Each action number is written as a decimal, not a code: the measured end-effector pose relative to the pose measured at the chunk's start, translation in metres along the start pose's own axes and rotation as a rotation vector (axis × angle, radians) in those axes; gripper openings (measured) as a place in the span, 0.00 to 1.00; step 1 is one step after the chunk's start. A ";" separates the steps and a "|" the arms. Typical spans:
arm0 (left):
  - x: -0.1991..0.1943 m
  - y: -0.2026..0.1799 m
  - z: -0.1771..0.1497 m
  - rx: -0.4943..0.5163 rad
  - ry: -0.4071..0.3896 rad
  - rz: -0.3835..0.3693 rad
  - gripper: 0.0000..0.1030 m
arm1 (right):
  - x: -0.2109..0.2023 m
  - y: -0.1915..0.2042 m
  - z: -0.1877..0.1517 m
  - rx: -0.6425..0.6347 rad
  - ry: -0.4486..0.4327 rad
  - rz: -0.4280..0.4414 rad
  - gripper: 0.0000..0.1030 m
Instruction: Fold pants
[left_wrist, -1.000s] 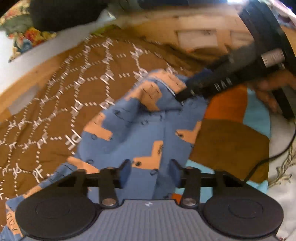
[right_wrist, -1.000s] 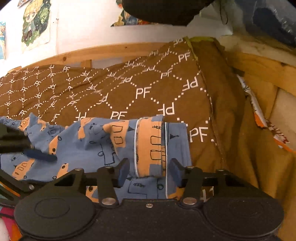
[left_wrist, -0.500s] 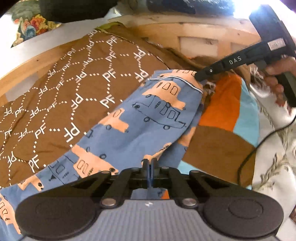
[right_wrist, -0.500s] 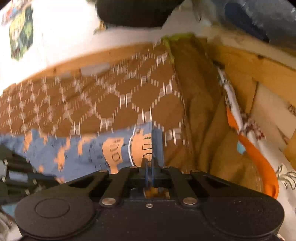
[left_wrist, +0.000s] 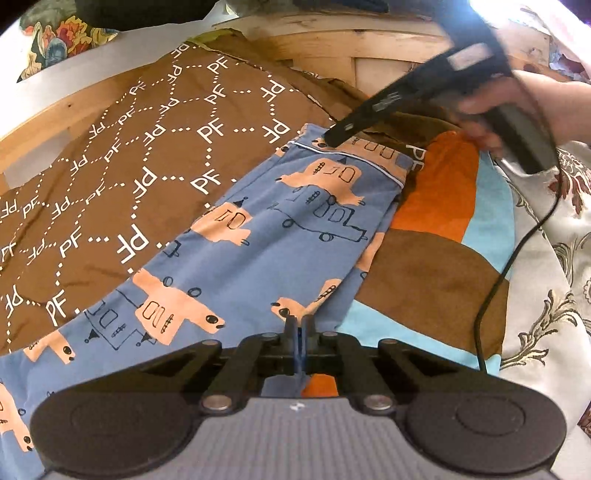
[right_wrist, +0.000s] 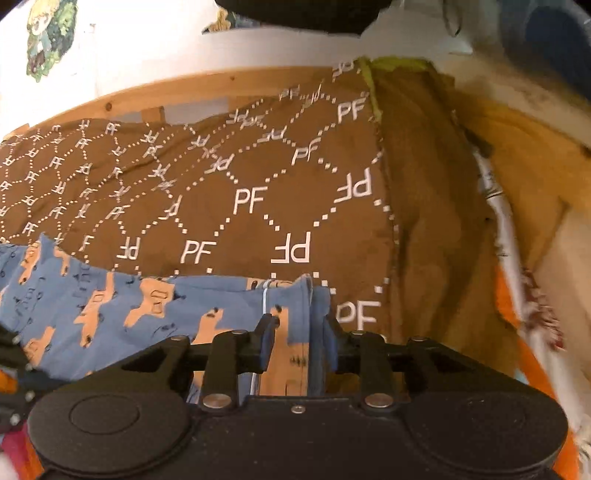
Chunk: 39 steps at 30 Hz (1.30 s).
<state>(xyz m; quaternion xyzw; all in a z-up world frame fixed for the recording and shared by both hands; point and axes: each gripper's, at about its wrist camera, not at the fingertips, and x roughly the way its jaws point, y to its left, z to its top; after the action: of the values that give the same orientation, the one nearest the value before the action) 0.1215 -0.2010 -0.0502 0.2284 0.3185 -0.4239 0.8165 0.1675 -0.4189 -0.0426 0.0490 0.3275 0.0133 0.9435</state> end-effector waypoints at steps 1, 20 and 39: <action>0.000 0.000 -0.001 -0.002 0.001 0.000 0.01 | 0.007 -0.001 0.001 -0.001 0.011 0.008 0.22; -0.007 0.017 -0.020 -0.169 0.000 -0.108 0.47 | -0.022 0.027 -0.024 -0.185 -0.070 -0.109 0.44; -0.066 0.246 -0.052 -0.395 0.139 0.335 0.60 | 0.053 0.147 0.016 -0.473 -0.078 0.267 0.62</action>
<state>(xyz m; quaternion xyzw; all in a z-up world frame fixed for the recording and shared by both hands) 0.2814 0.0006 -0.0138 0.1426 0.4080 -0.1957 0.8803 0.2205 -0.2707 -0.0478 -0.1295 0.2693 0.2120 0.9305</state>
